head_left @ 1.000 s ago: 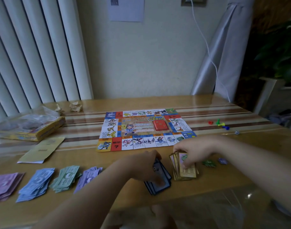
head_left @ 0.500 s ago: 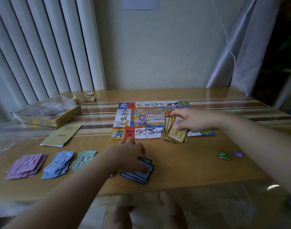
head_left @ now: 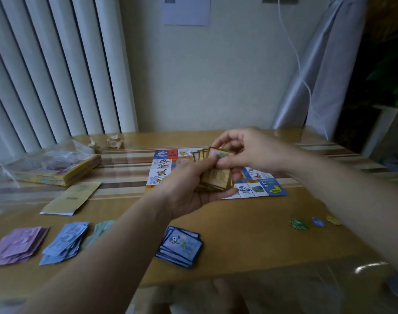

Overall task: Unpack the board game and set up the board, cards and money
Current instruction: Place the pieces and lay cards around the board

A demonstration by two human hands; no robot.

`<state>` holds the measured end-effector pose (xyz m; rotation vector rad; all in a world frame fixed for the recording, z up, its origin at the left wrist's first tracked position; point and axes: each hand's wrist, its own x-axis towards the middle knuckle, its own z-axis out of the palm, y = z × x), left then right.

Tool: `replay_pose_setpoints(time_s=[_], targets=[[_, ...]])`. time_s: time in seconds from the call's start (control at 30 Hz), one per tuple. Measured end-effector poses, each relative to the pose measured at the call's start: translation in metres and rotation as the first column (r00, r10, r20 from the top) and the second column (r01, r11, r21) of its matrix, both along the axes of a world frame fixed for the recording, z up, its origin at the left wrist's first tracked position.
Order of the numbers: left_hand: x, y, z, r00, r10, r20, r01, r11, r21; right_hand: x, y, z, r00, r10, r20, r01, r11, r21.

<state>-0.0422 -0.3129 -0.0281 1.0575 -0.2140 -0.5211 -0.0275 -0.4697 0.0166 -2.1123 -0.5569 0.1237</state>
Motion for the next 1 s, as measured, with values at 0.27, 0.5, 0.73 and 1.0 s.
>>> replay_pose_setpoints(time_s=[0.27,0.5,0.73,1.0], targets=[[0.012,-0.009,0.018,0.986,0.165,0.037,-0.164,0.986,-0.028,0.016,-0.008,0.005,0.985,-0.166,-0.058,0.170,0.983,0.077],[0.011,-0.020,-0.005,0.986,0.166,-0.029,-0.167,0.986,-0.015,0.014,-0.024,-0.018,0.968,-0.182,-0.176,0.207,0.969,0.138],[0.013,-0.025,-0.017,0.986,0.154,-0.058,-0.155,0.988,-0.005,0.019,-0.040,-0.031,0.956,-0.207,-0.207,0.237,0.962,0.135],[0.021,-0.026,-0.027,0.957,0.233,-0.174,-0.237,0.972,0.002,0.029,-0.095,-0.050,0.893,-0.432,-0.127,0.409,0.896,-0.172]])
